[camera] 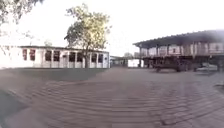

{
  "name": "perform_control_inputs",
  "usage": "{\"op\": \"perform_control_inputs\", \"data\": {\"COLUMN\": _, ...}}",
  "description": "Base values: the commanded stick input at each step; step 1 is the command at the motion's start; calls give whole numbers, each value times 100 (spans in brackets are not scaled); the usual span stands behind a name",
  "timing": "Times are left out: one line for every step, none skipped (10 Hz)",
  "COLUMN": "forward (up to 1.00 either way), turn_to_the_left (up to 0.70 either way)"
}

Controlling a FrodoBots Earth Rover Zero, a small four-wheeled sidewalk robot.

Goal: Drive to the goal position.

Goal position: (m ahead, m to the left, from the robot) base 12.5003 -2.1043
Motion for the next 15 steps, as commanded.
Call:
{"op": "perform_control_inputs", "data": {"forward": 70, "turn_to_the_left": 0}}
{"op": "perform_control_inputs", "data": {"forward": 70, "turn_to_the_left": 0}}
{"op": "perform_control_inputs", "data": {"forward": 70, "turn_to_the_left": 0}}
{"op": "perform_control_inputs", "data": {"forward": 70, "turn_to_the_left": 0}}
{"op": "perform_control_inputs", "data": {"forward": 70, "turn_to_the_left": 0}}
{"op": "perform_control_inputs", "data": {"forward": 70, "turn_to_the_left": 0}}
{"op": "perform_control_inputs", "data": {"forward": 70, "turn_to_the_left": 0}}
{"op": "perform_control_inputs", "data": {"forward": 70, "turn_to_the_left": 0}}
{"op": "perform_control_inputs", "data": {"forward": 70, "turn_to_the_left": 0}}
{"op": "perform_control_inputs", "data": {"forward": 70, "turn_to_the_left": 0}}
{"op": "perform_control_inputs", "data": {"forward": 70, "turn_to_the_left": 0}}
{"op": "perform_control_inputs", "data": {"forward": 70, "turn_to_the_left": 0}}
{"op": "perform_control_inputs", "data": {"forward": 70, "turn_to_the_left": 0}}
{"op": "perform_control_inputs", "data": {"forward": 70, "turn_to_the_left": 0}}
{"op": "perform_control_inputs", "data": {"forward": 70, "turn_to_the_left": 0}}
